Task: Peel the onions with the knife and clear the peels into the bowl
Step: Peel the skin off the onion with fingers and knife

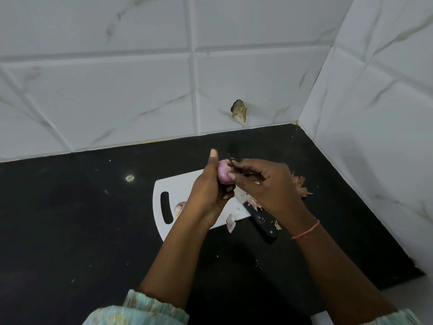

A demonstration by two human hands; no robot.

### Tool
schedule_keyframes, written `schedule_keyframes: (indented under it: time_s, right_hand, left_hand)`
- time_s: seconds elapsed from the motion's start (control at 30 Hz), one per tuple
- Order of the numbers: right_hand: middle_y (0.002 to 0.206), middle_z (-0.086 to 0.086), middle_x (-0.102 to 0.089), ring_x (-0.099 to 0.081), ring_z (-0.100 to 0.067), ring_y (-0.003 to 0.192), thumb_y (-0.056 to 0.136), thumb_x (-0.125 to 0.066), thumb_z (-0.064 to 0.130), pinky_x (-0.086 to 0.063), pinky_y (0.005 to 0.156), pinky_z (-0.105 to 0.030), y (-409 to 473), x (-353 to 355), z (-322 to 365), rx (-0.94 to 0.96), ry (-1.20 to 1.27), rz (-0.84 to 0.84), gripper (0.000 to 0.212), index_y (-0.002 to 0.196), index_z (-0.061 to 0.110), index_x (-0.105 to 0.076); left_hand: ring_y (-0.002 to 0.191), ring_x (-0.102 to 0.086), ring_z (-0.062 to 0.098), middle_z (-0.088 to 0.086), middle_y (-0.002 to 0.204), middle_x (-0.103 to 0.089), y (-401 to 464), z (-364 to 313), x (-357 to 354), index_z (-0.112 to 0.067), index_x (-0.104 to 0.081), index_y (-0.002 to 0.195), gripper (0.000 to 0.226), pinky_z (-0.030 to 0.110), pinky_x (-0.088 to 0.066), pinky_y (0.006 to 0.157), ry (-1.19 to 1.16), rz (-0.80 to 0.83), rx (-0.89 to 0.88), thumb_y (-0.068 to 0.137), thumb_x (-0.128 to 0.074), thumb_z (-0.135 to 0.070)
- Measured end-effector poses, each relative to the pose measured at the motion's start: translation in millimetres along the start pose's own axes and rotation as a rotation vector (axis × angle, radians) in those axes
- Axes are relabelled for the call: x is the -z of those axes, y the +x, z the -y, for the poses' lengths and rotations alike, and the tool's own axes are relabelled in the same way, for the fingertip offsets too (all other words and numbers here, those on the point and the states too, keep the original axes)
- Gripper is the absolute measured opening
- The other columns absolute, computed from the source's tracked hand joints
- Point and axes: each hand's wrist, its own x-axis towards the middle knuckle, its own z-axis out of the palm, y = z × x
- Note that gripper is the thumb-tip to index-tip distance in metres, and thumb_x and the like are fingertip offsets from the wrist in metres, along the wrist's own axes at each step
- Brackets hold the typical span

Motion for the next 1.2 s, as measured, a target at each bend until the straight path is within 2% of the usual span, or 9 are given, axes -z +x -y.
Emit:
schedule_keyframes:
  time_s: [0.2,0.37,0.53,0.67,0.77,0.83,0.93,1.07,1.2]
  right_hand:
    - [0.109,-0.002,-0.074,-0.069,-0.005,0.100,0.085,-0.075,0.012,-0.057,0.088,-0.025,-1,-1,-5,0.054,-0.026,-0.008,0.027,0.112,0.009,-0.073]
    - [0.097,-0.005,-0.076,-0.069,-0.007,0.089,0.082,-0.073,0.009,-0.055,0.079,-0.015,-4,-8,-6,0.163,-0.110,-0.087,0.020,0.102,0.006,-0.076]
    - [0.089,-0.002,-0.074,-0.067,-0.008,0.080,0.084,-0.072,0.008,-0.055,0.074,-0.020,-5,-11,-10,0.154,-0.152,-0.149,0.011,0.094,0.004,-0.076]
    - [0.088,0.000,-0.073,-0.068,-0.009,0.082,0.086,-0.071,0.007,-0.056,0.074,-0.024,-5,-15,-11,0.021,-0.076,-0.161,0.007,0.092,0.006,-0.073]
    - [0.087,-0.004,-0.073,-0.071,-0.016,0.081,0.090,-0.066,0.007,-0.059,0.072,-0.028,-1,-16,-12,-0.304,0.224,-0.243,0.005,0.094,0.006,-0.070]
    - [0.085,-0.010,-0.074,-0.073,-0.020,0.075,0.091,-0.065,0.007,-0.059,0.064,-0.028,1,-11,-20,-0.510,0.420,-0.307,0.006,0.094,0.003,-0.069]
    - [0.077,-0.003,-0.071,-0.069,-0.005,0.063,0.089,-0.070,0.008,-0.052,0.057,-0.016,-5,-6,-48,-0.582,0.164,-0.311,0.004,0.089,0.005,-0.069]
    - [0.097,-0.003,-0.069,-0.065,-0.009,0.089,0.086,-0.066,-0.004,-0.041,0.068,0.004,-18,-1,-72,-0.558,-0.161,-0.284,0.019,0.100,0.008,-0.070]
    - [0.110,0.004,-0.069,-0.063,-0.005,0.102,0.096,-0.053,0.002,-0.051,0.089,-0.020,-22,-8,-45,-0.323,-0.022,-0.240,0.025,0.111,0.013,-0.069]
  left_hand:
    - [0.048,-0.038,0.012,0.007,0.063,-0.054,0,1,4,-0.009,-0.068,0.092,0.053,0.022,-0.034,0.046,0.059,-0.034,0.019,0.097,-0.047,-0.058]
    - [0.046,-0.039,0.011,0.006,0.062,-0.054,1,1,4,-0.010,-0.066,0.086,0.051,0.022,-0.033,0.047,0.114,-0.047,0.032,0.098,-0.047,-0.056]
    - [0.048,-0.035,0.011,0.002,0.056,-0.048,3,4,6,-0.010,-0.060,0.085,0.050,0.024,-0.029,0.048,0.145,-0.029,0.039,0.098,-0.048,-0.056]
    - [0.048,-0.033,0.013,0.004,0.056,-0.047,7,6,8,-0.009,-0.057,0.087,0.050,0.024,-0.026,0.047,0.104,-0.027,0.063,0.100,-0.045,-0.055]
    - [0.044,-0.034,0.012,0.012,0.074,-0.056,11,10,12,-0.005,-0.057,0.102,0.049,0.021,-0.029,0.040,-0.047,0.019,0.116,0.100,-0.045,-0.053]
    - [0.044,-0.036,0.012,0.014,0.082,-0.060,12,12,14,-0.005,-0.061,0.099,0.052,0.020,-0.031,0.038,-0.130,0.065,0.143,0.099,-0.044,-0.054]
    - [0.046,-0.042,0.011,0.012,0.091,-0.068,14,13,16,-0.008,-0.069,0.098,0.055,0.019,-0.033,0.039,-0.171,0.112,0.133,0.101,-0.039,-0.054]
    - [0.051,-0.051,0.009,0.009,0.097,-0.069,15,14,16,-0.014,-0.072,0.103,0.053,0.019,-0.037,0.043,-0.189,0.111,0.113,0.103,-0.034,-0.051]
    - [0.065,-0.056,0.009,0.008,0.102,-0.069,13,18,14,-0.020,-0.072,0.110,0.048,0.020,-0.039,0.049,-0.123,0.087,0.050,0.104,-0.034,-0.049]
